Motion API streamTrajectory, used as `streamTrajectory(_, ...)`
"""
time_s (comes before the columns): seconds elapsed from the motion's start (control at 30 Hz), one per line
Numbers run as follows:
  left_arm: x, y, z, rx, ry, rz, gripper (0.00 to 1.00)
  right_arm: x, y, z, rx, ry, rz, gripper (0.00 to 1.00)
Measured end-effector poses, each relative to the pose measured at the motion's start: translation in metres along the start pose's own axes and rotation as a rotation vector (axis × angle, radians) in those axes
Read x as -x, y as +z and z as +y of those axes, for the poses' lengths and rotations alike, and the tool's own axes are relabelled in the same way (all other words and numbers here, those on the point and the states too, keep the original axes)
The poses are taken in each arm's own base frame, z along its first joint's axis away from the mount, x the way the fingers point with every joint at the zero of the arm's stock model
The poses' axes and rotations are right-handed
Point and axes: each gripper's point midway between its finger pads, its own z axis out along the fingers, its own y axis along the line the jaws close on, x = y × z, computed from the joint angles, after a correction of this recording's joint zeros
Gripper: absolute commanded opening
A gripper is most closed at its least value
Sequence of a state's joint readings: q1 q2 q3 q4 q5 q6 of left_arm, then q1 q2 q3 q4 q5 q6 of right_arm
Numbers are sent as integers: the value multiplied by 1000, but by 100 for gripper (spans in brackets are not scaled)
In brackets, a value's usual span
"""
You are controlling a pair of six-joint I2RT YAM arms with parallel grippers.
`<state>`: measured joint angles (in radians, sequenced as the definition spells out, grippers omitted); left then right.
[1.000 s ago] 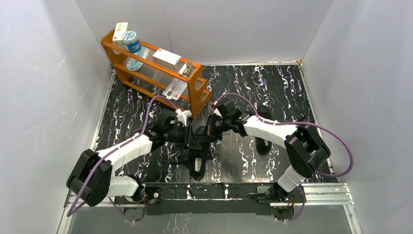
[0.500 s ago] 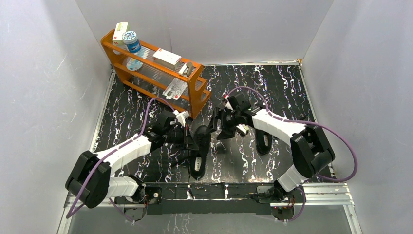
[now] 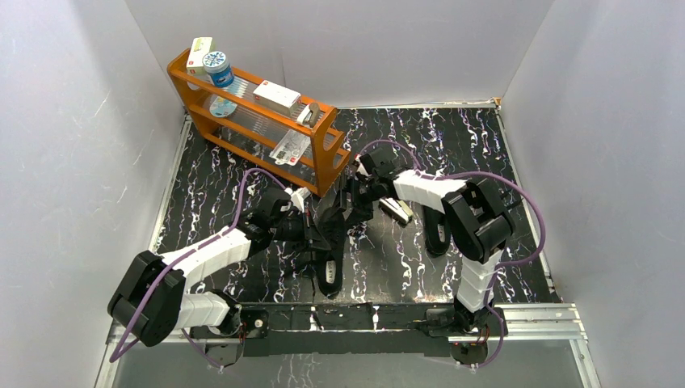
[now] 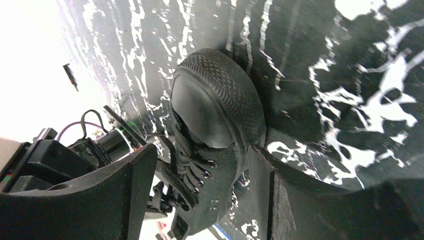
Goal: Tie the shoes
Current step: Wrap the shoelace around the shoelace.
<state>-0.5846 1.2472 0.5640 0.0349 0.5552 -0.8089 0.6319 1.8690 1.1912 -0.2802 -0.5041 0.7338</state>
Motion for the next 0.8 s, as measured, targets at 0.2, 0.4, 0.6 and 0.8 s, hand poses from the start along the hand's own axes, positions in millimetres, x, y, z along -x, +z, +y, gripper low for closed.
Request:
streamTrajectory(0.2,3,0,2,6,-2,-10,0,5,0,10,12,-51,-30,89)
streamTrajectory(0.4,10,0,4,27,16,-1,0,-6,-48,5,-153,-128,-86,86)
streamTrajectory(0.6,10,1,8,34,43,18,0,-79,-91,72,-91,-340,-176,75)
streamTrajectory(0.8,5,1,15,57,55,51,0,-192,-52,96,-124,-520,-116,76)
